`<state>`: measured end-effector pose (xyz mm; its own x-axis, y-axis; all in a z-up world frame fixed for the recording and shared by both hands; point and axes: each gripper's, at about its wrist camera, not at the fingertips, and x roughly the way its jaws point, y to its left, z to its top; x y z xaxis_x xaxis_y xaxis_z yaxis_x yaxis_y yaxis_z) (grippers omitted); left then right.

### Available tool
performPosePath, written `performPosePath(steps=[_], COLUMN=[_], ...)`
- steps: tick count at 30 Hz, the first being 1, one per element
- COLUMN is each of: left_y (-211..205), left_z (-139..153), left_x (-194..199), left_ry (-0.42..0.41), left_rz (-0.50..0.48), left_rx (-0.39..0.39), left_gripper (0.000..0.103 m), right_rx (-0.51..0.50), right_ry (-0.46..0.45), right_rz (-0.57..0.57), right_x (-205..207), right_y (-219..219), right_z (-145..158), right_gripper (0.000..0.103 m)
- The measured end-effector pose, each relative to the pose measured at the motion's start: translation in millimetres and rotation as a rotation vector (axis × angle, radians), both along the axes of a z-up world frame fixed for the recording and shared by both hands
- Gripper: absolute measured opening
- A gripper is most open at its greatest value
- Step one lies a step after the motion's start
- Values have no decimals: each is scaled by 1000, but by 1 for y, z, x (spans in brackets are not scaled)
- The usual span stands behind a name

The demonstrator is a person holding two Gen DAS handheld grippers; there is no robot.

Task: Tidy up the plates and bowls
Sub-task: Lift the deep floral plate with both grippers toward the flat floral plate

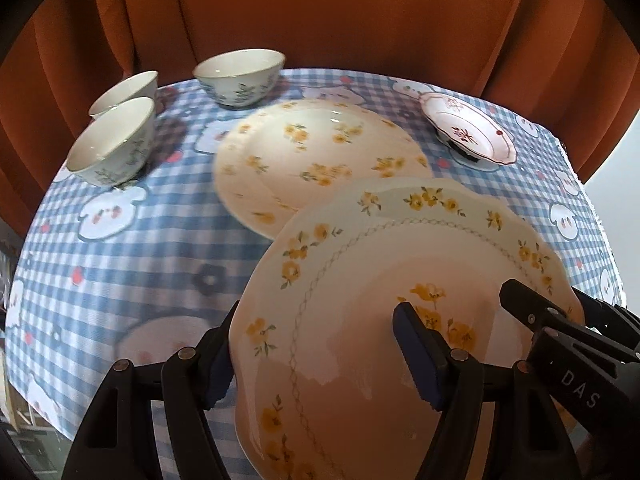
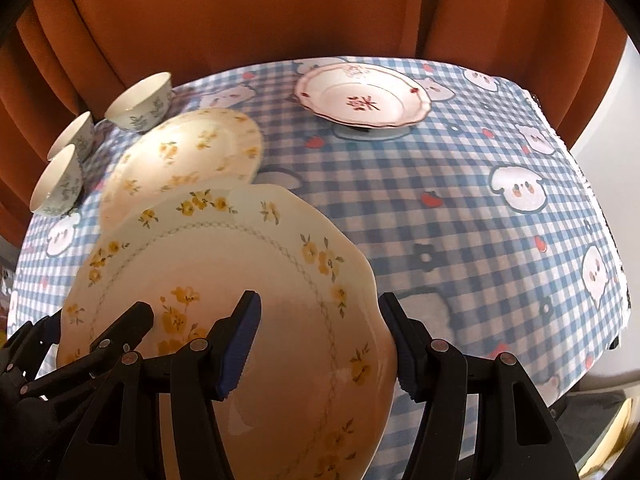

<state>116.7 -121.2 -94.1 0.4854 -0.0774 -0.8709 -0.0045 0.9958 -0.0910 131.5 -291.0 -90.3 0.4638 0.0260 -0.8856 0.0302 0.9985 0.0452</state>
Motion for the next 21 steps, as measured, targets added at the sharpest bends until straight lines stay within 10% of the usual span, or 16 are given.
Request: performPosePath(steps=[21], left_y=[145], left_z=[-6], left_x=[-3], left_ry=[32], left_rz=[-36], left_rx=[16], left_gripper=[73], right_rx=[32], right_ry=[4], right_rz=[-41], right_x=[-8], right_y=[148], right_z=[-7], right_gripper=[64])
